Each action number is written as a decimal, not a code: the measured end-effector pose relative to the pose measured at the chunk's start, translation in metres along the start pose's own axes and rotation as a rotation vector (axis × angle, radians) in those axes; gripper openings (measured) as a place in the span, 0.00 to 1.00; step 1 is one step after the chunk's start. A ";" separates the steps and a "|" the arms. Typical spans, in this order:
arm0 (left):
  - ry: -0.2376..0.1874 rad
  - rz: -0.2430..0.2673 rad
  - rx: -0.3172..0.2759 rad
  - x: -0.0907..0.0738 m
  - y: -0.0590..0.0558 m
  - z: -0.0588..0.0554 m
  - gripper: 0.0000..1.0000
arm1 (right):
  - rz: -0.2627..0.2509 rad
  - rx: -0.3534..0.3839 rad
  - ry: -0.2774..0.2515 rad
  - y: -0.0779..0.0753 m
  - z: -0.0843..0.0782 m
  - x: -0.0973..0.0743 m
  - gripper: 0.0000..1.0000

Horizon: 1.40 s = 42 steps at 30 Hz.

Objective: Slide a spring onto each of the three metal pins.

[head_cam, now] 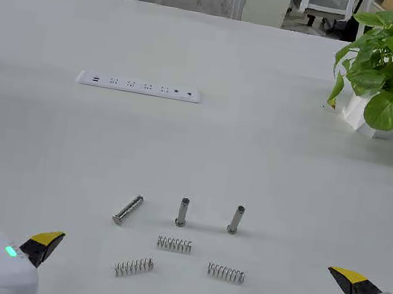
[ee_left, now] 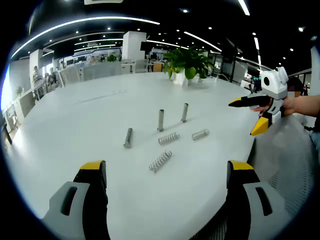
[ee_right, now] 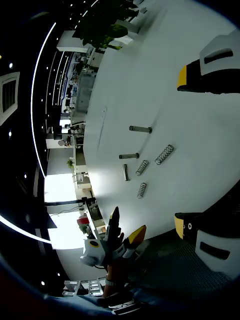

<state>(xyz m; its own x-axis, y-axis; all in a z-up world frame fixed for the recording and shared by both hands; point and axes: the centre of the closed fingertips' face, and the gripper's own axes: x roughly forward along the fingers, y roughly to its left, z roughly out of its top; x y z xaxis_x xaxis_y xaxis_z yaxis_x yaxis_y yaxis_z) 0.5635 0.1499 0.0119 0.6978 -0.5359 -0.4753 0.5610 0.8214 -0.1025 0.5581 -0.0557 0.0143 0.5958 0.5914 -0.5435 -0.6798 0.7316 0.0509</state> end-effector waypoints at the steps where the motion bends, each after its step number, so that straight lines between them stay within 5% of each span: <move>1: -0.002 -0.001 -0.002 0.000 0.000 0.000 0.99 | 0.000 0.000 0.000 0.000 0.000 0.000 1.00; 29: 0.012 -0.011 -0.007 0.002 0.000 -0.003 0.99 | 0.007 -0.003 0.009 0.003 -0.001 0.002 1.00; 42: -0.003 0.009 -0.034 0.004 0.010 0.003 0.99 | -0.006 0.002 -0.013 0.000 0.003 0.000 1.00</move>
<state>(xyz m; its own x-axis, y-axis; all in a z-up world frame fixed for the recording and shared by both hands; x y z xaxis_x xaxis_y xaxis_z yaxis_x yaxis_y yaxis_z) 0.5733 0.1556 0.0113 0.7040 -0.5288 -0.4741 0.5394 0.8323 -0.1274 0.5595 -0.0547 0.0171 0.6054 0.5915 -0.5325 -0.6752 0.7359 0.0498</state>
